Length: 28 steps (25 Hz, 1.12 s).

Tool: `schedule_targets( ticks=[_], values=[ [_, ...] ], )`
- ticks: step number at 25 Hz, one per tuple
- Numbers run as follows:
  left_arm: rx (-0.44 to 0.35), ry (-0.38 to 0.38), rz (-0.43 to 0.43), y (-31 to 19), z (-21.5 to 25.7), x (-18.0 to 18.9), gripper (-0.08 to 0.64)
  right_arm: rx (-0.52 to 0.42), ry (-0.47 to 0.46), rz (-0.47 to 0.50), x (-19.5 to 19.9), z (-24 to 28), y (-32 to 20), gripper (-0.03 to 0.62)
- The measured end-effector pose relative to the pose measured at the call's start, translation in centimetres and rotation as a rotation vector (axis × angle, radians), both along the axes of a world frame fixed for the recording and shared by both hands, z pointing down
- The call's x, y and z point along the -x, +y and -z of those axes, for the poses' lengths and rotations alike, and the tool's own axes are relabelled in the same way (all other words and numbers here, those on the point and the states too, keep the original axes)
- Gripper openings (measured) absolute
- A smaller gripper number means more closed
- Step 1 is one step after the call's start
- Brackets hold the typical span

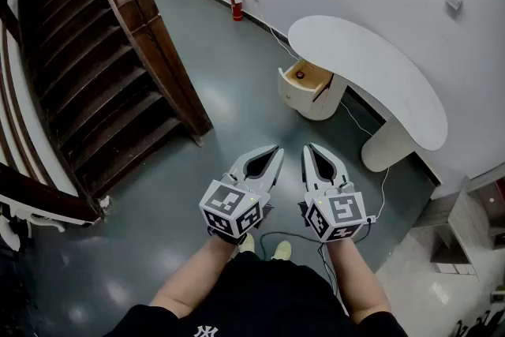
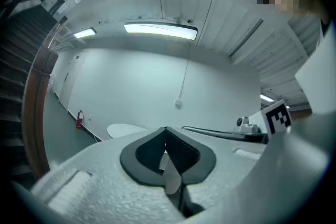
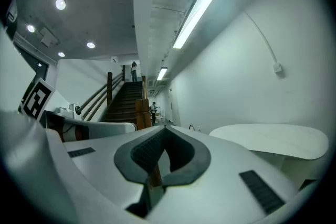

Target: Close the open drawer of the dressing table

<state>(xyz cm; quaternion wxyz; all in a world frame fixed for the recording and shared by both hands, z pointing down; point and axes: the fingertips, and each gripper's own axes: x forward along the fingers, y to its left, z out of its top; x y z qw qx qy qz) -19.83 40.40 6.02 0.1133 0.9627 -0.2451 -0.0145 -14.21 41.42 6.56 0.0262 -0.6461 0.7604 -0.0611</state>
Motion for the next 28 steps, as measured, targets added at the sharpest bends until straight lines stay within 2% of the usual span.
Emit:
schedule_targets(
  ticks=[9, 13, 21, 28],
  values=[
    [0.006, 0.001, 0.009, 0.3, -0.1, -0.3, 0.009, 0.004, 0.002, 0.012, -0.1, 0.0, 0.3, 0.014],
    [0.014, 0.003, 0.008, 0.7, -0.2, -0.2, 0.009, 0.001, -0.049, 0.03, -0.3, 0.2, 0.8, 0.014],
    [0.02, -0.007, 0.028, -0.5, -0.9, -1.0, 0.009, -0.015, -0.113, -0.016, -4.3, 0.0, 0.8, 0.015],
    [0.02, -0.031, 0.024, -0.4, -2.0, -3.5, 0.009, -0.011, -0.166, -0.036, -7.8, -1.1, 1.6, 0.015]
  ],
)
